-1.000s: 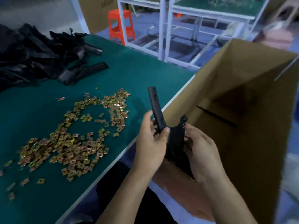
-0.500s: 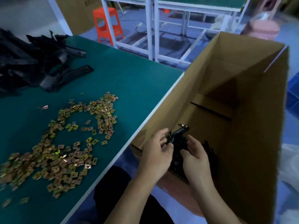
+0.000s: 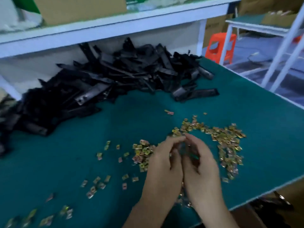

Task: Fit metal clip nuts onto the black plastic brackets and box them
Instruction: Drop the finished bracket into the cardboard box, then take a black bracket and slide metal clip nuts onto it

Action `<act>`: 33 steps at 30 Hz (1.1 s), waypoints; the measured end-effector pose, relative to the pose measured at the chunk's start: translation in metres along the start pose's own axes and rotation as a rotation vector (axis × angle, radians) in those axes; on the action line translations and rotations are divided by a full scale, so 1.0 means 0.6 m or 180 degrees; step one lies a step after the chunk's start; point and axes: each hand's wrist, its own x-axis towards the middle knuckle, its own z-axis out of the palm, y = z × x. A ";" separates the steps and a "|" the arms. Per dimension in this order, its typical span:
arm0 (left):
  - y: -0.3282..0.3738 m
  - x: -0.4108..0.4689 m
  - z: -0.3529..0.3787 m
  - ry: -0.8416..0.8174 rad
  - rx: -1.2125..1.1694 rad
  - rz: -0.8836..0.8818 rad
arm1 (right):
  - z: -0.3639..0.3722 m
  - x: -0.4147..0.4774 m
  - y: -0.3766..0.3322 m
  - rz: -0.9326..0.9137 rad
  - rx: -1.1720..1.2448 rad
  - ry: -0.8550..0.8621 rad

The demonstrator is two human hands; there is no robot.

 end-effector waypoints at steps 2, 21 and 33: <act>-0.040 0.021 -0.061 0.0449 0.0092 -0.0132 | 0.073 0.024 -0.017 -0.0129 -0.0164 -0.0504; -0.226 0.109 -0.272 0.2569 0.0839 -0.0090 | 0.586 0.270 -0.150 0.1518 0.1275 -0.1286; -0.224 0.117 -0.286 0.3078 -0.0257 -0.0591 | 0.517 0.200 -0.110 0.1621 0.1182 -0.1819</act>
